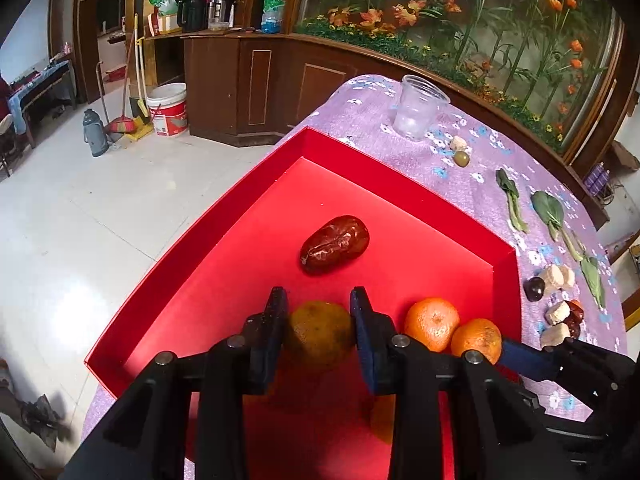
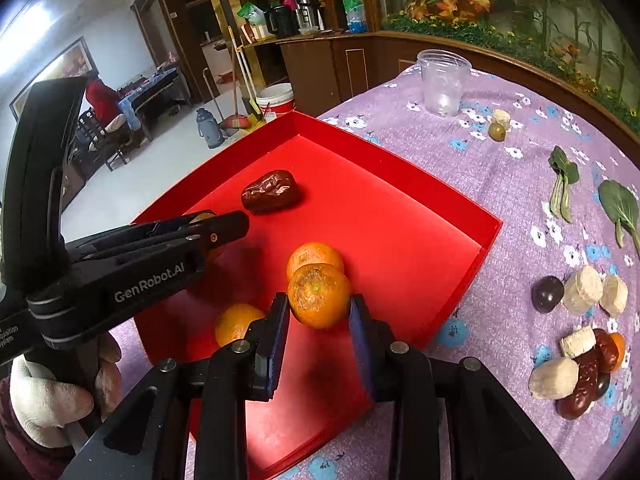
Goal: Organize fruits
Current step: 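Lower both oranges into the red tray and open both grippers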
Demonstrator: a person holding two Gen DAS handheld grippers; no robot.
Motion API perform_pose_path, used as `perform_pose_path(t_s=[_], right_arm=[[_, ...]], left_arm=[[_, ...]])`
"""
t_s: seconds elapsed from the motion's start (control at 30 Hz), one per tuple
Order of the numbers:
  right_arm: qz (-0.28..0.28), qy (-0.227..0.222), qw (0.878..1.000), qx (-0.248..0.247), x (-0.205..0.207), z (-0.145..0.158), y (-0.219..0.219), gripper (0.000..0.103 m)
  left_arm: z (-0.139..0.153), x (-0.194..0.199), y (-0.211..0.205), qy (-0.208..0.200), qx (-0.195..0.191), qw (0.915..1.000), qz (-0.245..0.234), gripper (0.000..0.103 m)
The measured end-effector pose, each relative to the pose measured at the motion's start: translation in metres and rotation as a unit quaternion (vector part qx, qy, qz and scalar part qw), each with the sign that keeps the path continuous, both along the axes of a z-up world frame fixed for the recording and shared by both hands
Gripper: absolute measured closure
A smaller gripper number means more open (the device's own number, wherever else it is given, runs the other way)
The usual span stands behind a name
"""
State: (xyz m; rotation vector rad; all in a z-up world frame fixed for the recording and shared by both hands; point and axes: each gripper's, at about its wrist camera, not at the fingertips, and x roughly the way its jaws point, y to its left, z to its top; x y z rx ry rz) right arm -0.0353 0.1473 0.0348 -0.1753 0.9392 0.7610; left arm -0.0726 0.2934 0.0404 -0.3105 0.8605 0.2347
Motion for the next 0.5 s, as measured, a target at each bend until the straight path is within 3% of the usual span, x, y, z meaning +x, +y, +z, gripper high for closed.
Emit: perform_pose_path(t_s=[0.13, 0.2, 0.27, 0.5], right_arm=[[0.004, -0.005, 1.000, -0.002, 0.001, -0.003, 0.005, 0.069], [0.008, -0.007, 1.000, -0.005, -0.001, -0.004, 0.008, 0.068], [0.012, -0.010, 1.000, -0.008, -0.004, -0.004, 0.010, 0.068], [0.027, -0.019, 0.999, -0.011, -0.018, -0.001, 0.014, 0.068]], left_arm=[[0.002, -0.002, 0.003, -0.003, 0.004, 0.9999, 0.012, 0.071], [0.005, -0.005, 0.004, -0.007, 0.005, 0.9998, 0.017, 0.067], [0.009, -0.008, 0.004, -0.013, 0.010, 0.9996, 0.021, 0.055], [0.023, -0.018, -0.001, -0.030, 0.021, 0.9990, 0.024, 0.048]])
